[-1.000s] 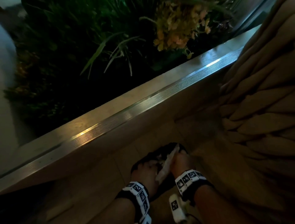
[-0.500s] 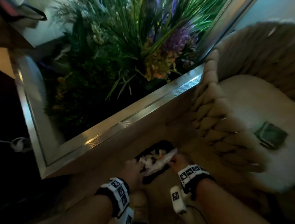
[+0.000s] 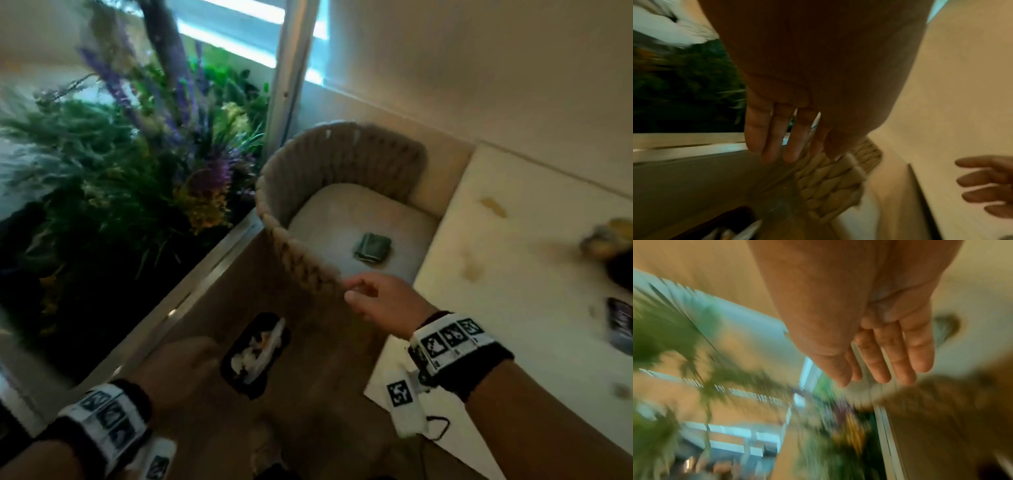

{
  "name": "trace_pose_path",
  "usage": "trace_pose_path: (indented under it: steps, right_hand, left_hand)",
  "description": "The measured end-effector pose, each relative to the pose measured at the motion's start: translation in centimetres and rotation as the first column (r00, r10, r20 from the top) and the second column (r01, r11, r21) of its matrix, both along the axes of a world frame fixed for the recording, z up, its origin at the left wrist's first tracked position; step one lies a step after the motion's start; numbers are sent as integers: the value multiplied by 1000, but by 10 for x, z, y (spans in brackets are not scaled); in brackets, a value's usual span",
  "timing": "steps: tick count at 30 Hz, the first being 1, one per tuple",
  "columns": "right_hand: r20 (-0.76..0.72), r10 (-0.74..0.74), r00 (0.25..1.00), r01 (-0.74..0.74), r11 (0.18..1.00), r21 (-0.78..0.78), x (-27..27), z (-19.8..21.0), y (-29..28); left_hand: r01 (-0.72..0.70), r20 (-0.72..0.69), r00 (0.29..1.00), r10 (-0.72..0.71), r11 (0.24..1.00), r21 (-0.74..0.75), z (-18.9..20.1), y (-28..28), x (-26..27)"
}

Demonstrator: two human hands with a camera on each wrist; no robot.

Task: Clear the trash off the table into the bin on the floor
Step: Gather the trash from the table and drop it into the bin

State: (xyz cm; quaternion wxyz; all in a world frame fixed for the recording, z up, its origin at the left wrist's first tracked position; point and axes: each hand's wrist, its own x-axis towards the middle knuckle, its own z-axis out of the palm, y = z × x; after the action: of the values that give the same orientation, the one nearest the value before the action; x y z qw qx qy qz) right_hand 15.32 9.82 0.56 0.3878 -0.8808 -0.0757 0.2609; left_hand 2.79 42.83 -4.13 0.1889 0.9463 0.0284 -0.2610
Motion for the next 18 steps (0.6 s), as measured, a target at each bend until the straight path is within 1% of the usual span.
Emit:
trace_pose_path:
  steps: [2,4,8,10,13,16,18]
  right_hand:
    - [41,-83,996,84,996,-10,-18,24,-61]
    - [60,-153,986,156,986,-52,-41,35,-126]
    - [41,-310,950,312,942,-125,-102,30,-267]
    - [1,-379,925,375,916,-143,-133,24,-328]
    - [-15,-478,878,468,867,-170,-176,20,-410]
    - [-20,-590,807,578,797,-177,-214,12,-469]
    - [-49,-650,759,635,754,-170,-237,5,-494]
  left_hand:
    - [58,66,996,-59,998,13,30,-42,16]
    - [105,91,991,-102,994,-28,55,-94,32]
    - [214,175,966,-190,969,-127,88,-225,56]
    - [271,180,955,-237,941,-202,94,-290,63]
    - [356,165,933,-321,891,-283,94,-385,68]
    - [446,188,894,-407,844,-298,95,-467,67]
    - [496,175,869,-464,814,-303,95,-513,67]
